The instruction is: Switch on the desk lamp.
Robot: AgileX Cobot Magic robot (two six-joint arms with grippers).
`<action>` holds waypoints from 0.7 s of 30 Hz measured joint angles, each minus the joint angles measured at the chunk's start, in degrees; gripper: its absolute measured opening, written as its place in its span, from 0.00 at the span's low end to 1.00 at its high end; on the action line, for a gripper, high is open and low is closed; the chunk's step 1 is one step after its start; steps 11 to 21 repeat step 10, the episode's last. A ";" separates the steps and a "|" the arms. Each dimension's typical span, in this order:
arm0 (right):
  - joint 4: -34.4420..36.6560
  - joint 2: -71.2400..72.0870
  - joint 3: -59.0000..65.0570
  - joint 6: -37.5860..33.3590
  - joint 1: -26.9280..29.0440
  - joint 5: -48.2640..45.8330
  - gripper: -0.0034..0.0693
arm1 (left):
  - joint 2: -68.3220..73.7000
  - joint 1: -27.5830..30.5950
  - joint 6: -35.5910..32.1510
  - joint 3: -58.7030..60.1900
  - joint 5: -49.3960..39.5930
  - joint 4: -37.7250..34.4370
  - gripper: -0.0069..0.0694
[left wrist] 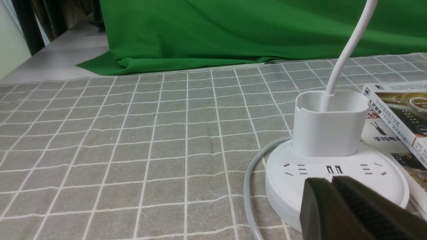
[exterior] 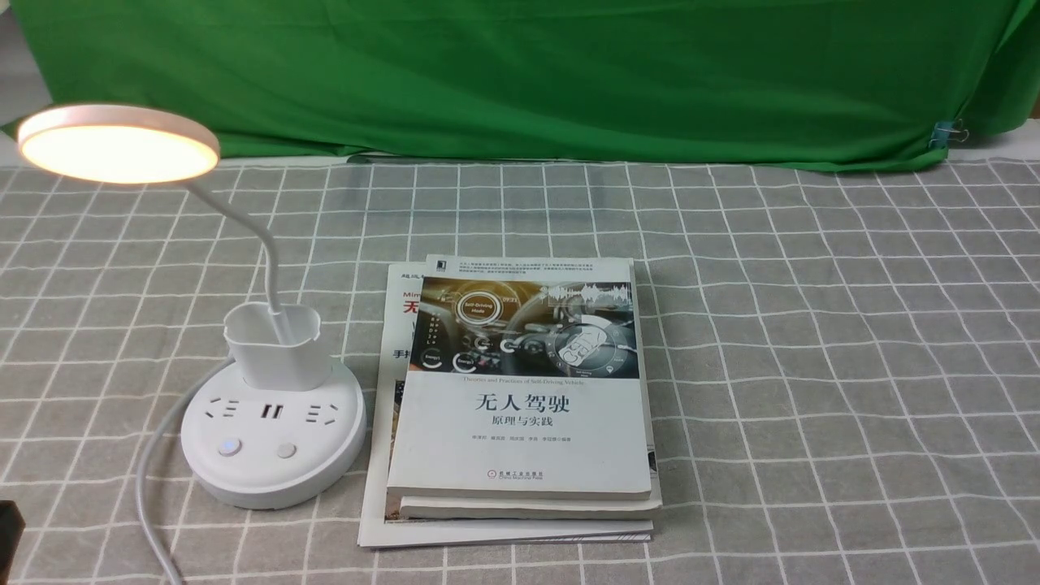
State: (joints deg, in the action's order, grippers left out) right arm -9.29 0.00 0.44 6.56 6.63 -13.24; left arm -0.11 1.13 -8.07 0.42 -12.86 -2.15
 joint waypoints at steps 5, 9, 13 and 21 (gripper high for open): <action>0.00 0.00 0.00 0.00 0.00 0.00 0.38 | 0.00 0.00 -0.31 0.00 0.00 0.00 0.12; 0.00 0.00 0.00 0.00 0.00 0.00 0.38 | 0.00 0.00 -0.74 0.00 0.00 0.00 0.12; 0.00 0.00 0.00 0.00 0.00 0.00 0.38 | 0.00 0.00 -0.88 0.00 0.00 0.00 0.12; 0.00 0.00 0.00 0.00 0.00 0.00 0.38 | 0.00 0.00 -0.88 0.00 0.00 0.00 0.12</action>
